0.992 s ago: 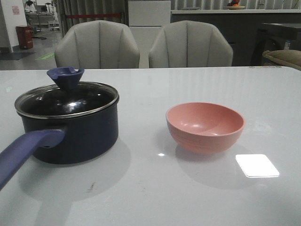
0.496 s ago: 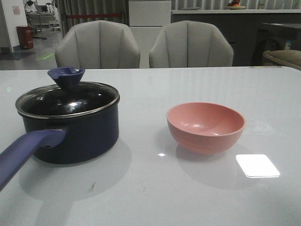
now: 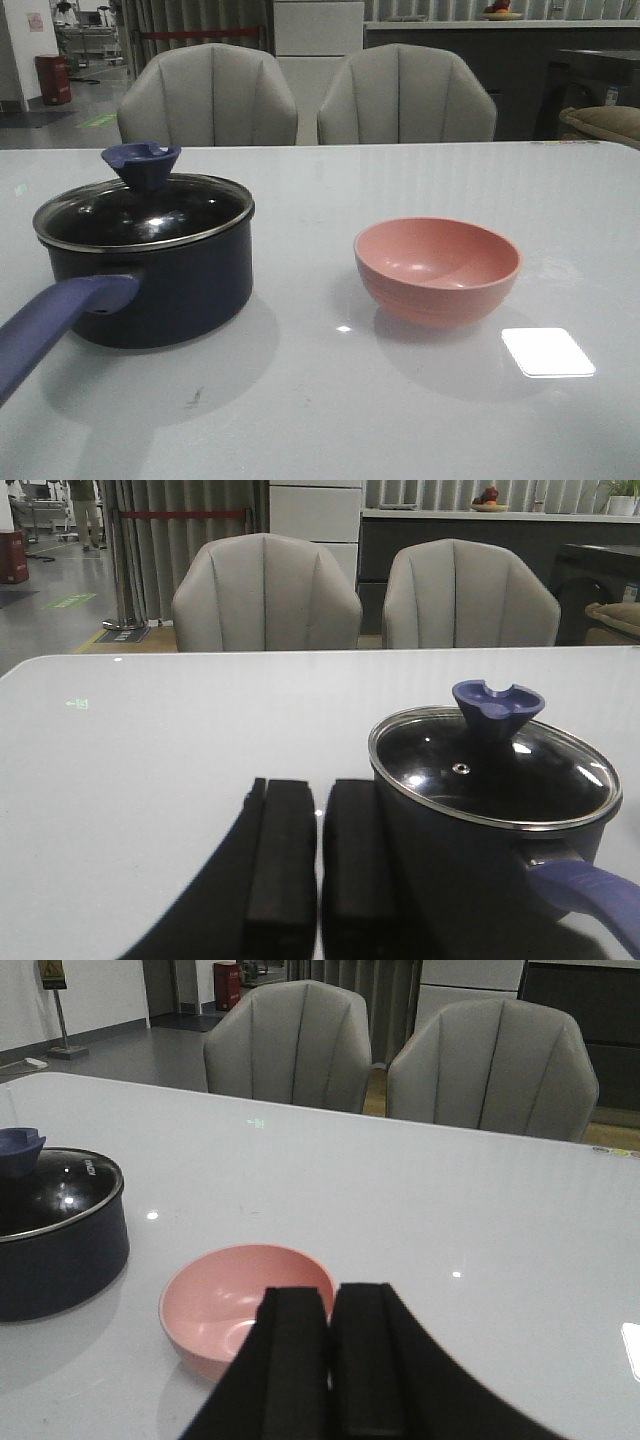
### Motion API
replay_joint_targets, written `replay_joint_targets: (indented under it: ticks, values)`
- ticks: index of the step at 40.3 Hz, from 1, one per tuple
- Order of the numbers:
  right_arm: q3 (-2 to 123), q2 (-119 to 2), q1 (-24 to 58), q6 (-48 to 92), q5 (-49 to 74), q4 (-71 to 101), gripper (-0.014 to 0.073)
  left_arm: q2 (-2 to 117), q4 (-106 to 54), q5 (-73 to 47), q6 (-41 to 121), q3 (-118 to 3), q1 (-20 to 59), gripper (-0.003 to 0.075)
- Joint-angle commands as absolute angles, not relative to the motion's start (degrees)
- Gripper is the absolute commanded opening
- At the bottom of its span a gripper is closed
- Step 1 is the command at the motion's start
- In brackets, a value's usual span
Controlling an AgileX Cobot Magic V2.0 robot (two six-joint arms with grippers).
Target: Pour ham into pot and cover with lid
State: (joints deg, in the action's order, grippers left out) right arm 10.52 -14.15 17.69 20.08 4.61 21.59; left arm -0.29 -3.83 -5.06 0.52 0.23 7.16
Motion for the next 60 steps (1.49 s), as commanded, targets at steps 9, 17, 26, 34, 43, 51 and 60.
replay_joint_targets:
  ticks: [9, 17, 26, 34, 43, 51, 60]
  values:
    - [10.75, -9.46, 10.48, 19.27, 1.38, 16.23, 0.0143, -1.29, -4.01, -0.41, 0.71, 1.43, 7.49, 0.0113]
    - [6.86, -1.91, 7.22, 4.29, 1.84, 0.00, 0.0143, -1.29, -4.01, -0.41, 0.71, 1.43, 7.49, 0.0113]
    - [2.67, 0.34, 7.22, -7.35, 0.00, -7.06, 0.0143, -1.29, -4.01, -0.41, 0.71, 1.43, 7.49, 0.0113]
    - [-1.40, 0.88, 7.22, -7.30, -7.31, -7.01, 0.0143, -1.29, -4.01, -0.41, 0.71, 1.43, 7.49, 0.0113]
    - [-1.24, 1.75, 7.22, -7.30, -6.27, -6.89, 0.0143, -1.29, -4.01, -0.41, 0.71, 1.43, 7.49, 0.0113]
    - [-1.24, 1.75, 7.22, -7.30, -6.27, -6.89, 0.0143, -1.29, -4.01, -0.41, 0.71, 1.43, 7.49, 0.0113]
    - [-1.24, 1.75, 7.22, -7.30, -6.22, -6.89, 0.0143, -1.29, -4.01, -0.41, 0.71, 1.43, 7.49, 0.0113]
